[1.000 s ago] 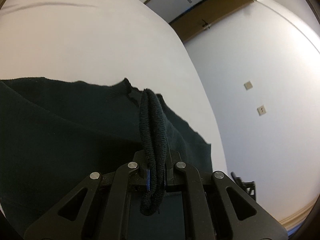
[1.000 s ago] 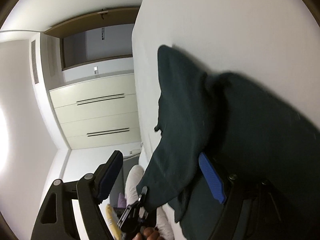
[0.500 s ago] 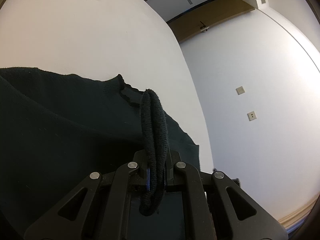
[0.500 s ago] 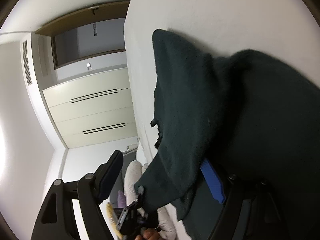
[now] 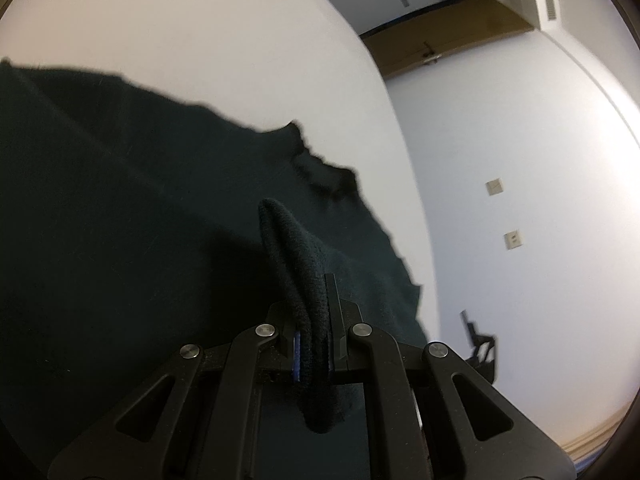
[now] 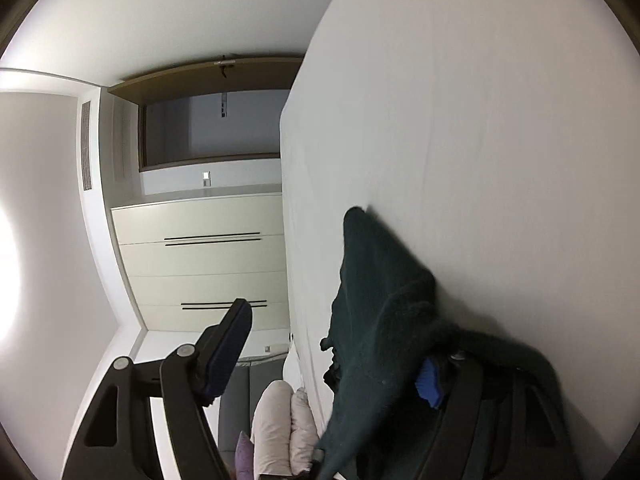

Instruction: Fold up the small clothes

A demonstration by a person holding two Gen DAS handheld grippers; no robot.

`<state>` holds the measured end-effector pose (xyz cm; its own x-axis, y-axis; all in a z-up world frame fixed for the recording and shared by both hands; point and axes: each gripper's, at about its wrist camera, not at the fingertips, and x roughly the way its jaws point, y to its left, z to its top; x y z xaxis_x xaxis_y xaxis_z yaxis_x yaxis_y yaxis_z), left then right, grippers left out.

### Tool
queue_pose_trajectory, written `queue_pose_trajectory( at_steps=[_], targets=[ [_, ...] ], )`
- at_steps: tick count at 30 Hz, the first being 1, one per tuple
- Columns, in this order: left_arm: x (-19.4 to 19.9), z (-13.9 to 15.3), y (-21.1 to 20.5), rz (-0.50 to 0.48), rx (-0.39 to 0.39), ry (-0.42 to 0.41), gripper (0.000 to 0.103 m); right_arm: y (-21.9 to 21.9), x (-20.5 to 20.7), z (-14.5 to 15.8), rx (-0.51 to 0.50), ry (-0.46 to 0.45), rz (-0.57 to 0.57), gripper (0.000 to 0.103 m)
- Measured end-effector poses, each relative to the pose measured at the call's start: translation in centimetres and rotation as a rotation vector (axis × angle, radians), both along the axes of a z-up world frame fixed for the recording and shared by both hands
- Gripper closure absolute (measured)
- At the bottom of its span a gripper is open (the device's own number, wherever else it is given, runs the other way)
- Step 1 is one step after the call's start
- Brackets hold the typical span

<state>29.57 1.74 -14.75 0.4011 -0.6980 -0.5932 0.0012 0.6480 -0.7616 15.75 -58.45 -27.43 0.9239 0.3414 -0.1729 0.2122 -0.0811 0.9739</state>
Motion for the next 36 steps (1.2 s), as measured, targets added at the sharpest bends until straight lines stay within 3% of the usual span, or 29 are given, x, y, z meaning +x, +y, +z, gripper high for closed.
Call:
queue_pose_trajectory(
  at_steps=[5,7,8,10,12,16,21,24,26,28,36],
  targets=[
    [-1.0,-3.0,-0.3,-0.033,0.049,0.008,0.096,-0.4,0.3,-0.8,0.002,-0.03,0.013,0.037],
    [-1.6,-3.4,-0.1,-0.042,0.035,-0.003,0.096,-0.4,0.0,-1.5,0.014,-0.033,0.019,0.053],
    [-1.7,-3.5,-0.1,-0.043,0.032,-0.006,0.096,-0.3,-0.3,-1.7,0.021,-0.034,0.025,0.056],
    [-1.8,-3.3,-0.5,-0.046,0.047,-0.01,0.096,0.6,-0.9,-1.5,0.011,-0.037,0.039,0.05],
    [-1.7,-3.0,-0.9,-0.044,0.057,-0.013,0.096,2.5,-1.0,-0.5,-0.003,-0.037,0.082,0.031],
    [-1.9,-2.6,-0.5,-0.042,0.045,-0.004,0.096,4.5,0.1,1.0,-0.062,-0.035,0.094,0.022],
    [-1.7,-2.4,0.3,-0.025,0.035,-0.001,0.096,4.1,1.1,-0.1,0.027,-0.032,0.011,0.022],
    [-1.8,-2.2,0.4,-0.036,0.049,-0.007,0.095,2.9,0.9,0.3,0.008,-0.063,-0.027,0.023],
    [-1.9,-2.2,0.8,-0.044,0.039,-0.006,0.094,1.6,0.1,-0.1,0.016,-0.07,-0.071,0.032],
    [-1.9,-2.3,0.8,-0.051,0.036,-0.007,0.094,0.7,-0.4,-1.8,0.101,-0.078,-0.076,0.046],
    [-2.0,-1.7,1.3,-0.054,0.069,-0.014,0.094,1.2,-0.4,-1.4,-0.008,-0.093,-0.04,0.048]
  ],
)
